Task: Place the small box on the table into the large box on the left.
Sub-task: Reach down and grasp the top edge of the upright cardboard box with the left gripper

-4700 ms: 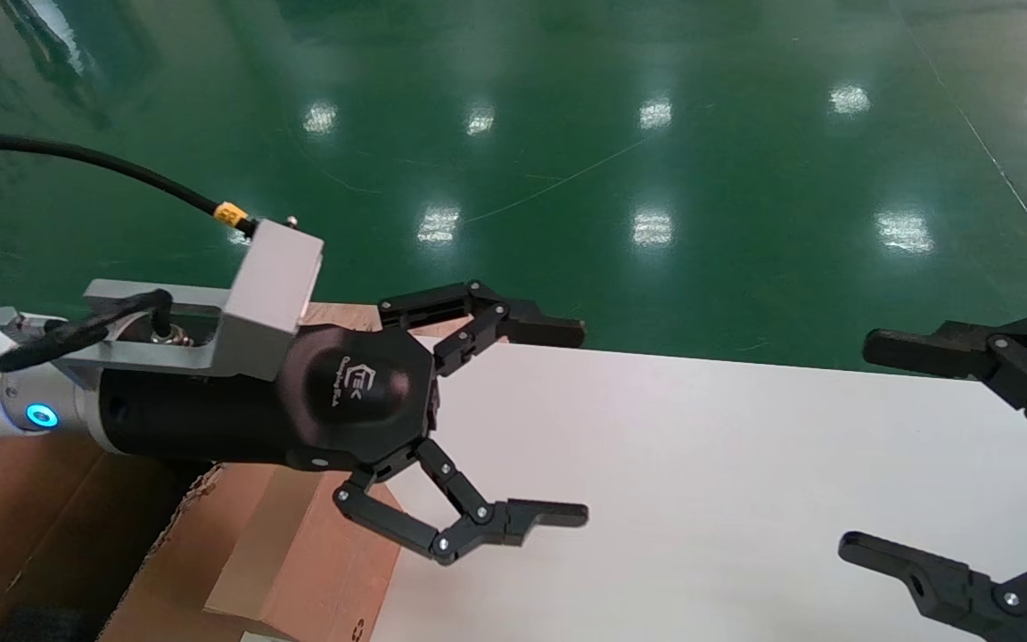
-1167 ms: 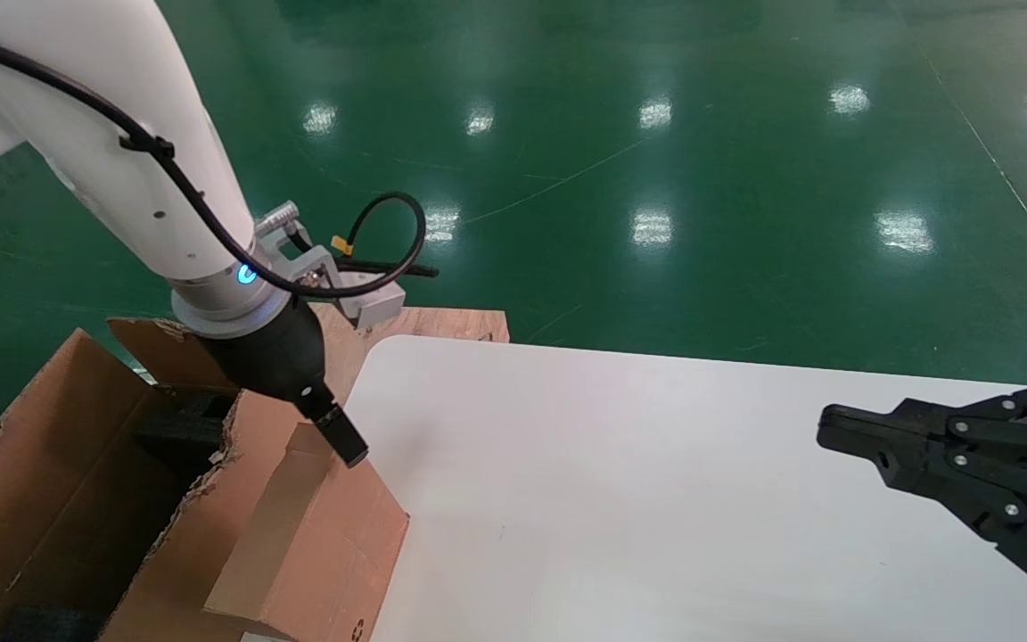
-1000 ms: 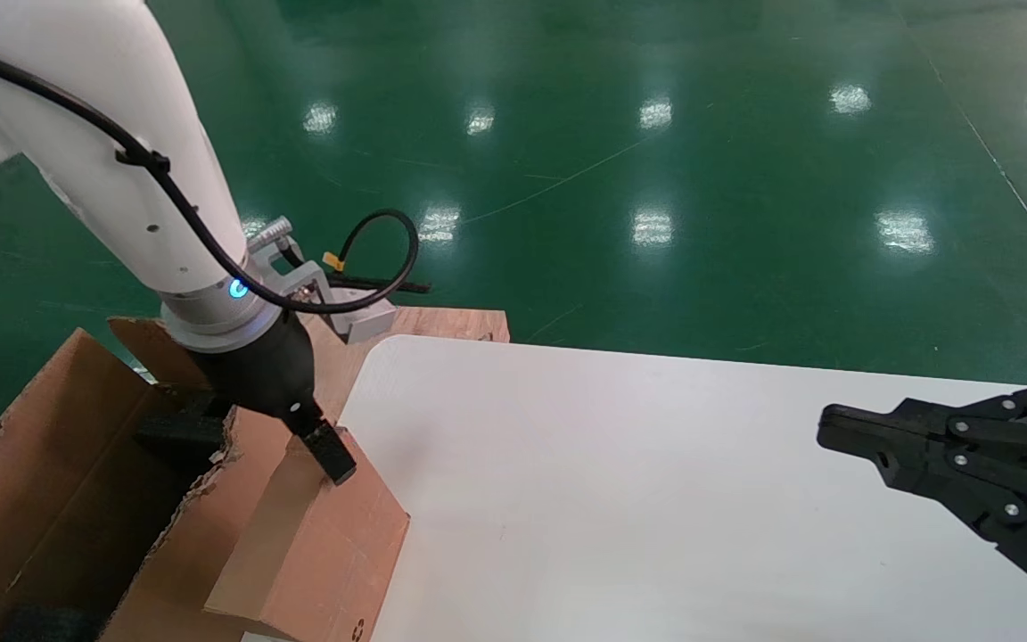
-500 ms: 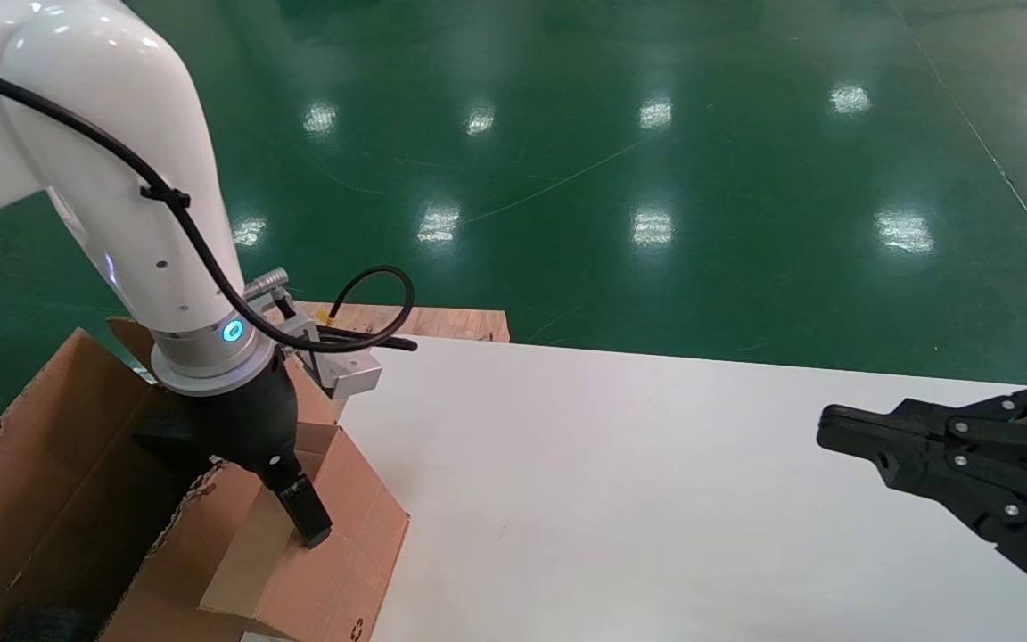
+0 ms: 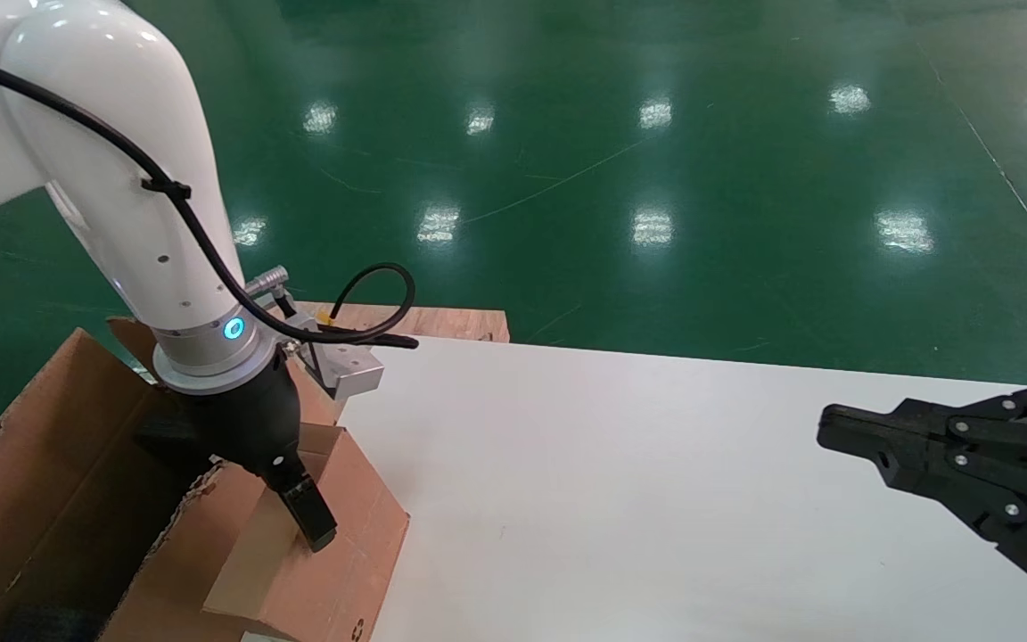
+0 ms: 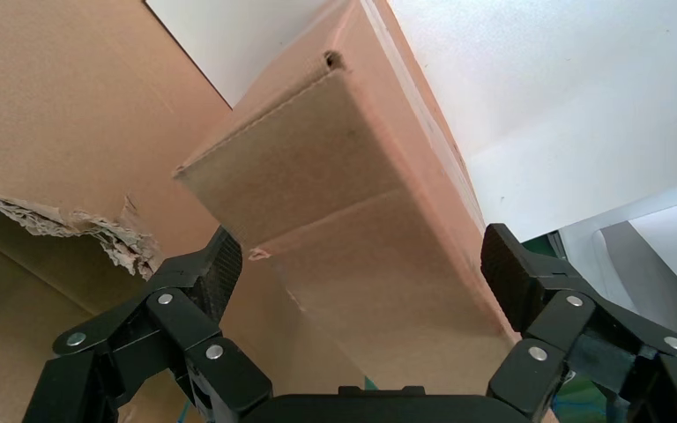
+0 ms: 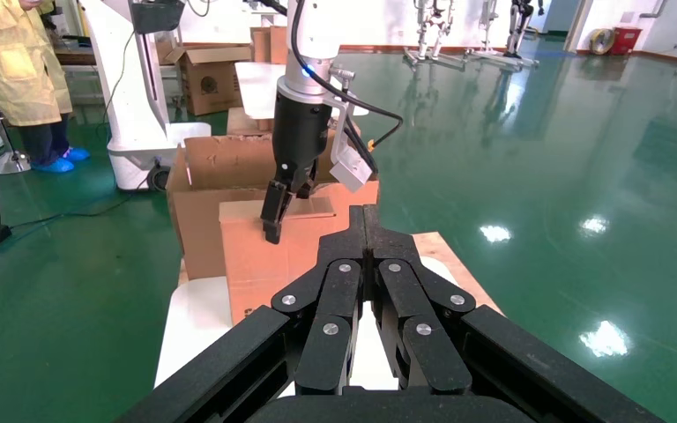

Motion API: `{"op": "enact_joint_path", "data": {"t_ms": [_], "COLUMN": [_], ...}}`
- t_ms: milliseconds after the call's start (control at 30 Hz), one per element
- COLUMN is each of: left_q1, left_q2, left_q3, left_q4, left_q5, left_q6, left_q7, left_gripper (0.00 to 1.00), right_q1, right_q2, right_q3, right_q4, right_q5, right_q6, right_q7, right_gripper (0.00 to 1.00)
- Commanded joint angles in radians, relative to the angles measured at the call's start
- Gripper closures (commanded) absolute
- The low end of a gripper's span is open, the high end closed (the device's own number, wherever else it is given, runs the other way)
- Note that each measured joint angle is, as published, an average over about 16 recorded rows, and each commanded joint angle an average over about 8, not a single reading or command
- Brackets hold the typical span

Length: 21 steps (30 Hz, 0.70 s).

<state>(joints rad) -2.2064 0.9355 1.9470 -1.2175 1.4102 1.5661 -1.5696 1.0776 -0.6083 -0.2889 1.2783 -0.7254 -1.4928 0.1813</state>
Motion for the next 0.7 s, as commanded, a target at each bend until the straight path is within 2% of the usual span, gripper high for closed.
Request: {"op": "enact_joint_path", "data": {"t_ms": [33,700], "left_q1": [0.0,0.001], "left_q2": [0.0,0.0], "left_q3": [-0.001,-0.006], "left_q4": [-0.002,-0.007], "left_q5": [0.003,0.014], "left_q6": [0.0,0.002], "left_q7": [-0.001,-0.005], "left_gripper": [1.0,1.0], "right_q1": [0.0,0.0], "right_q2": [0.0,0.0], "right_q3": [0.0,0.0], "right_q4": [0.0,0.0], "right_q5": [0.0,0.0], "right_q6": [0.0,0.0], "right_q7": [0.0,0.0], "right_gripper": [1.0,1.0]}}
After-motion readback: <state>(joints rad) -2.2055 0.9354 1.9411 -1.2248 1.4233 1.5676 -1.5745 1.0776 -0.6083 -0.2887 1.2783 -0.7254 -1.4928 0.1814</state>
